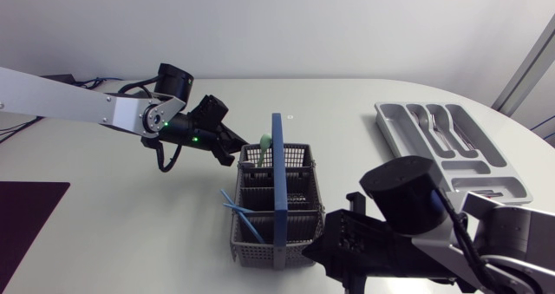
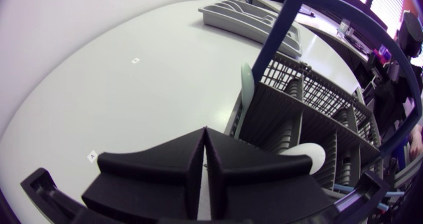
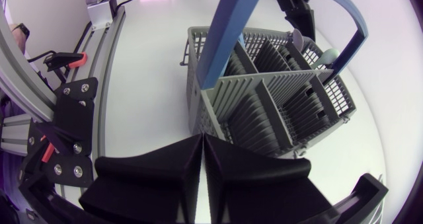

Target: Unload the cutlery basket into the drawer organizer.

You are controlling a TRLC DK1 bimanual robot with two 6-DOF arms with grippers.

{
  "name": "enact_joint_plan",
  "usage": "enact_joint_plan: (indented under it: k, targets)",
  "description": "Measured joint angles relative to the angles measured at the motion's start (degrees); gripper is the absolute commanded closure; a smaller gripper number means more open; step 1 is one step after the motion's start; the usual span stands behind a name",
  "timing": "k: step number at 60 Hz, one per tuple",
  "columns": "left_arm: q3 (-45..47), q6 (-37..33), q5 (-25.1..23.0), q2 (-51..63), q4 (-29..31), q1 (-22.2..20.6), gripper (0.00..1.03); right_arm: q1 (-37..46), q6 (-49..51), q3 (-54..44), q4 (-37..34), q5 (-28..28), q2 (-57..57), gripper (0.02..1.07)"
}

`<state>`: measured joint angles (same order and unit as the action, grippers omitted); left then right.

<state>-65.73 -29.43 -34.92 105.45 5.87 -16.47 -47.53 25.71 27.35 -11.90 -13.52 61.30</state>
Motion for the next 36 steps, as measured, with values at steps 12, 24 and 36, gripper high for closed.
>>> enact_joint_plan:
  k: [12,24,36]
  targets:
    - [0.3,-6.4,-1.0,-1.0,2.3,0.3,1.00,2.8,1.3,-0.1,-0.8,1.0,0.2,0.97]
    - [4.4,-9.8,-2.6,-5.3,5.8,0.7,1.00,12.2,5.2,-1.3,-2.1,2.4,-0.2,0.97]
    - [10.0,-12.4,-2.3,-10.8,7.5,1.2,1.00,18.9,7.3,-1.0,1.5,2.2,2.8,0.97]
